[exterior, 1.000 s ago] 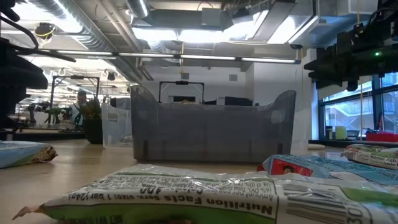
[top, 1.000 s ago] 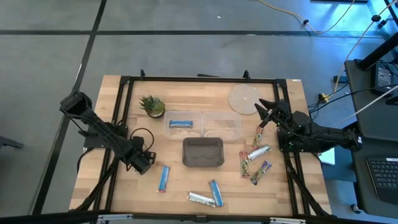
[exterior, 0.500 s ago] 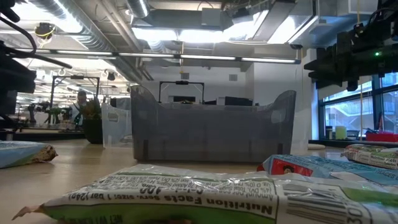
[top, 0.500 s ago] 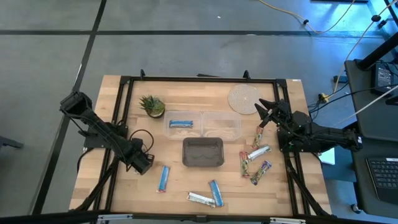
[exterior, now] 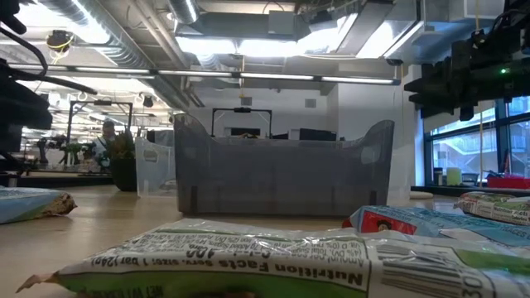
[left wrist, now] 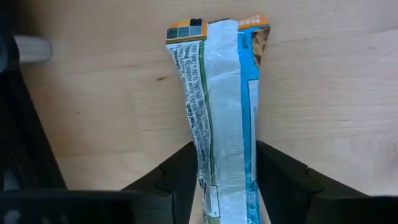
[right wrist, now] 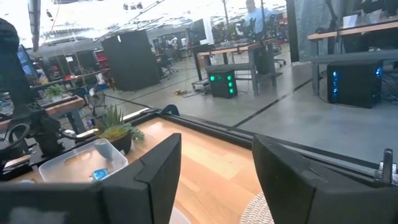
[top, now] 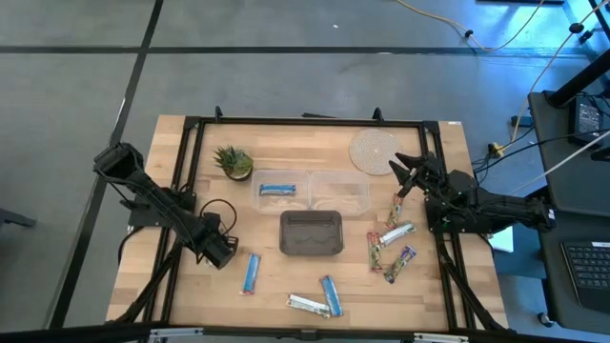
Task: Pick and place Granola Bars by type
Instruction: Put the yellow granola bar into the black bin
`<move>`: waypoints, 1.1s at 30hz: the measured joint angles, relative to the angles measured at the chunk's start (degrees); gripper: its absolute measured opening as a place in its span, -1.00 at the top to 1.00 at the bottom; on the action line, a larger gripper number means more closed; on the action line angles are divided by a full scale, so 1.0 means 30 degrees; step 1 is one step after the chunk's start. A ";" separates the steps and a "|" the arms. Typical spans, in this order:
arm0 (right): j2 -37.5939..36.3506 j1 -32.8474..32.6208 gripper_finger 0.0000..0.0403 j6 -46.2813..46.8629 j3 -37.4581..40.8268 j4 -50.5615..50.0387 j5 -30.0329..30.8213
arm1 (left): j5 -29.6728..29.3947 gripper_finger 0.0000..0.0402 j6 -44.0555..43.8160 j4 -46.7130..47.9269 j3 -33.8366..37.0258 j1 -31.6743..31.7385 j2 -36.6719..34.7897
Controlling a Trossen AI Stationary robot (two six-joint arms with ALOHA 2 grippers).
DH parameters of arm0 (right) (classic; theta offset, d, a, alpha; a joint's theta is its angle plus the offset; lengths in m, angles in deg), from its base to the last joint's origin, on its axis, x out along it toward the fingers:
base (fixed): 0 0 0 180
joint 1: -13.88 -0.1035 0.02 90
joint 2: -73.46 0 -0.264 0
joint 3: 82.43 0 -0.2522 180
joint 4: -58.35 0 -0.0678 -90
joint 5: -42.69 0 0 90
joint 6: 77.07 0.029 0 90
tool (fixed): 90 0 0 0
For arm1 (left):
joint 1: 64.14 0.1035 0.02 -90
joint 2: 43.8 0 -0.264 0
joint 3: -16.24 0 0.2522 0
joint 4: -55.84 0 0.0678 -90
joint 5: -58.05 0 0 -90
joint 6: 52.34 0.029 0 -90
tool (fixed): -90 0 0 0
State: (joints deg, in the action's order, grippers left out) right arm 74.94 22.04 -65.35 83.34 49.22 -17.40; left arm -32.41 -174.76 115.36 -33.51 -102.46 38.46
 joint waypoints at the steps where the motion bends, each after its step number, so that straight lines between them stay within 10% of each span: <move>1: 0.0006 0.0000 0.00 -0.0023 0.0000 0.0005 0.0000 | -0.0001 0.28 0.0003 -0.0051 0.0012 0.0000 -0.0013; 17: 0.0000 0.0000 0.00 -0.0072 0.0000 -0.0001 0.0000 | -0.3548 0.63 0.1090 -0.1050 -0.0415 0.0014 -0.0015; 33: 0.0000 0.0000 0.00 -0.0071 0.0000 -0.0001 0.0000 | -1.4581 0.62 1.0898 -1.0699 -0.0422 0.1252 -0.3589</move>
State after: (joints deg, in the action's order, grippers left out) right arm 74.94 22.04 -65.56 83.34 49.22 -17.40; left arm -76.16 -142.07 83.26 -34.78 -98.71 27.69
